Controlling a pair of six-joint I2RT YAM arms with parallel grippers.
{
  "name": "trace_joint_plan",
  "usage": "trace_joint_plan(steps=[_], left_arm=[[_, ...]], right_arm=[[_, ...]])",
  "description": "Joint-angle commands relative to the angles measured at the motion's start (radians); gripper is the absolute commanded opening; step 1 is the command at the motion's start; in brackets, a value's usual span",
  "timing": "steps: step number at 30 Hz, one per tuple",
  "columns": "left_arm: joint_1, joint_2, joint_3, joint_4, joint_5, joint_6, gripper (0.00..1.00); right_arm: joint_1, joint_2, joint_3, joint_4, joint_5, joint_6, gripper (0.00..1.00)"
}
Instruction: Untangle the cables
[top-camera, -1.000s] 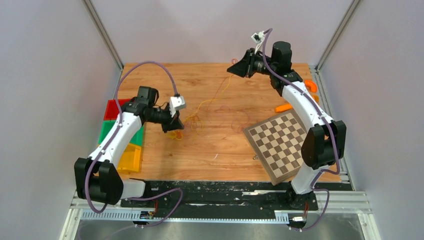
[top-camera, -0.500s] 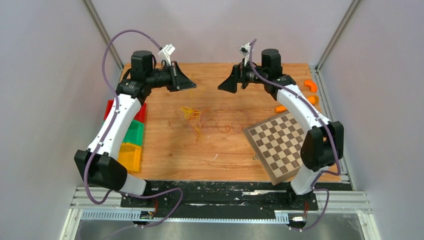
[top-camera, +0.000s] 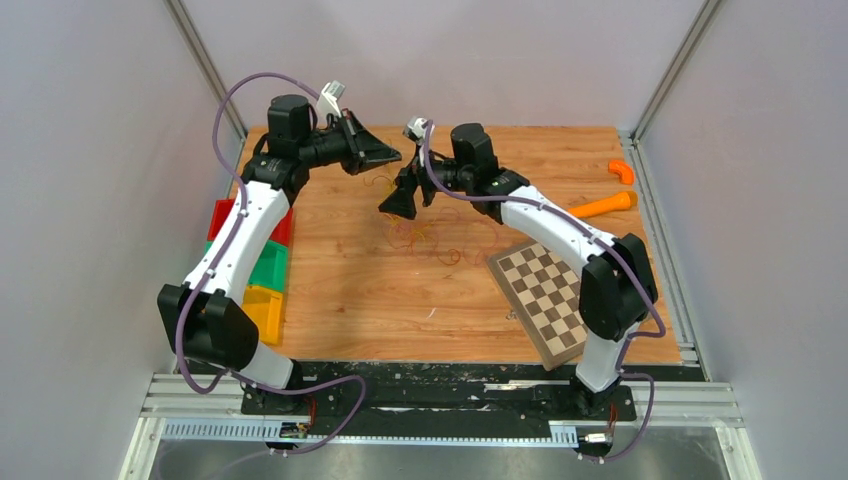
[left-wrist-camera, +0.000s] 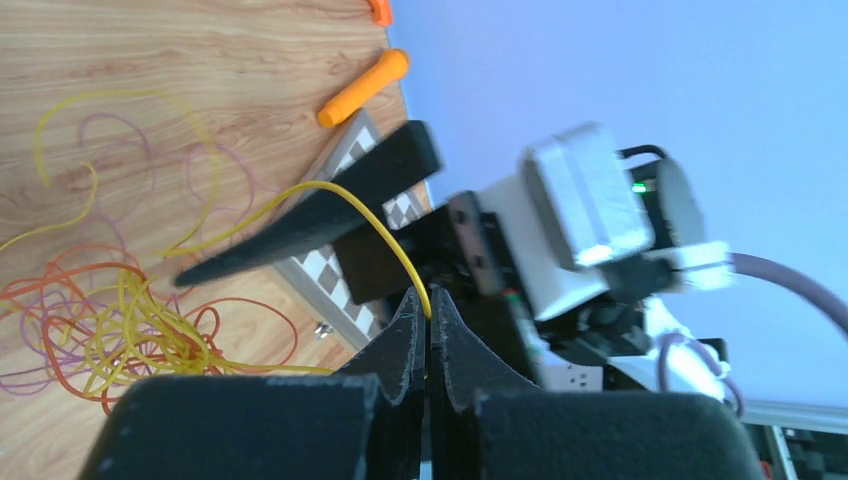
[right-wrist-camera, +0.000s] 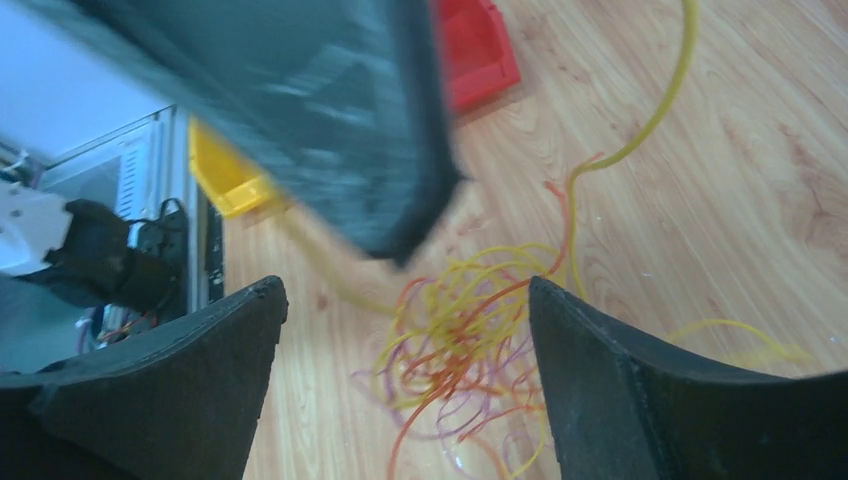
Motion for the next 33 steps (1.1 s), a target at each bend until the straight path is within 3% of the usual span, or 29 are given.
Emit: trace_joint_plan(steps=[1,3,7,10,12,17,23,33], left_arm=[[-0.004,-0.007,0.013,0.108,0.029,-0.12,0.0],[-0.003,-0.012,0.009,0.127,0.044,-0.138,0.0],[0.0,-0.025,0.018,0.147,0.056,-0.146,0.0],[0.02,-0.02,0.083,0.148,0.047,-0.132,0.0],[0.048,-0.007,0.157,0.128,0.032,-0.107,0.0],[0.078,0.043,0.378,0.071,-0.03,0.006,0.0],[0.106,0.082,0.637,0.105,-0.057,0.078,0.0],[0.153,0.107,0.91,0.18,-0.164,0.095,0.0]], right_arm=[[0.014,0.052,0.024,0.16,0.09,0.035,0.85],[0.015,0.065,-0.01,0.201,0.119,0.032,0.76],[0.013,0.072,-0.117,0.269,0.112,0.009,0.39],[0.012,0.068,-0.195,0.275,0.054,-0.011,0.23],[0.008,0.062,-0.247,0.271,-0.008,-0.021,0.18],[0.01,0.061,-0.338,0.178,-0.152,-0.094,0.15],[0.006,0.084,-0.403,0.091,-0.133,-0.182,0.17],[0.002,0.216,-0.422,0.016,-0.126,-0.189,0.19]])
